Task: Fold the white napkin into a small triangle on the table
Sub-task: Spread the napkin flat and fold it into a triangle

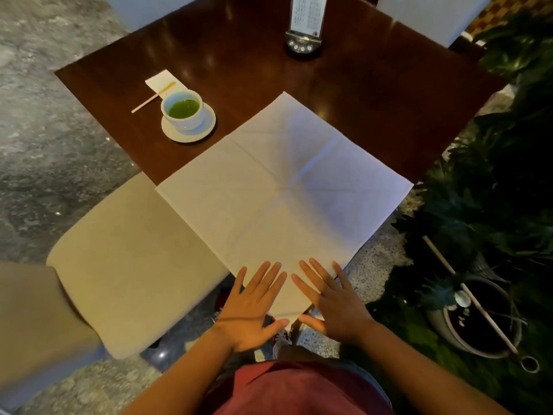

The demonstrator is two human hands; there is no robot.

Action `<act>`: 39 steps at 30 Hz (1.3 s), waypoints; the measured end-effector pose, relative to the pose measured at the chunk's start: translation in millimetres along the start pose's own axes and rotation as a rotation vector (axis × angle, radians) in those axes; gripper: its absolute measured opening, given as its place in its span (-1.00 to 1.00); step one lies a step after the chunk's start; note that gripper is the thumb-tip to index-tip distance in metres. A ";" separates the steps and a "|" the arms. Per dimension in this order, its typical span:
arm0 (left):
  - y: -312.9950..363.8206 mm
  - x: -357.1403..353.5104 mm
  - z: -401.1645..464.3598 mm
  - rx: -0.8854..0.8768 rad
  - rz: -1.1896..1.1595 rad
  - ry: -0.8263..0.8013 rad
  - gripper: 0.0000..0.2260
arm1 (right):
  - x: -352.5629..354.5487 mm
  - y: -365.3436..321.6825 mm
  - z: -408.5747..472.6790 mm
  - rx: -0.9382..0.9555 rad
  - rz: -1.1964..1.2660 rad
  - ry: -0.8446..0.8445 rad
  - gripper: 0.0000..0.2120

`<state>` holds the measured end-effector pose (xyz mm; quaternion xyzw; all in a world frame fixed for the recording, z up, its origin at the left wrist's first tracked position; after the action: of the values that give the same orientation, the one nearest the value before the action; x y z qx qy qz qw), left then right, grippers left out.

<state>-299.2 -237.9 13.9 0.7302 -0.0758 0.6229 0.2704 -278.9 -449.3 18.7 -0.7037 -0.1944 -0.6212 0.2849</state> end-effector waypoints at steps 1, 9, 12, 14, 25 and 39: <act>-0.3 1.6 0.1 -0.009 0.007 0.005 -0.28 | 0.9 1.7 -0.1 0.020 -0.011 -0.012 -0.27; -9.4 8.4 1.5 -0.088 0.034 -0.012 -0.29 | 13.3 1.9 4.5 0.094 0.025 0.020 -0.44; -13.3 13.9 4.6 -0.077 -0.075 0.055 -0.48 | 18.1 1.1 4.7 0.128 0.066 0.112 -0.56; -13.2 18.6 5.2 -0.039 -0.186 0.124 -0.61 | 19.4 1.9 4.8 0.137 0.105 0.155 -0.64; -9.1 78.1 29.4 0.327 -0.571 0.378 -0.67 | 66.1 16.0 35.8 -0.270 0.530 0.366 -0.83; -86.0 172.9 180.4 0.349 -0.582 0.524 -0.84 | 139.2 102.6 166.1 -0.595 0.712 0.567 -0.89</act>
<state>-67.2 -214.6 138.4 0.5731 0.3111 0.6885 0.3174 -66.4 -432.0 128.4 -0.5813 0.3247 -0.6798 0.3073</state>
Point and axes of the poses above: each hand's wrist, its own z-axis towards the middle knuckle, its own x-axis out of the back of the hand, y = z × x, the point moved 2 cm from there along z, towards the middle knuckle, and after that the axes turned 9 degrees about y, right-handed, at the moved point
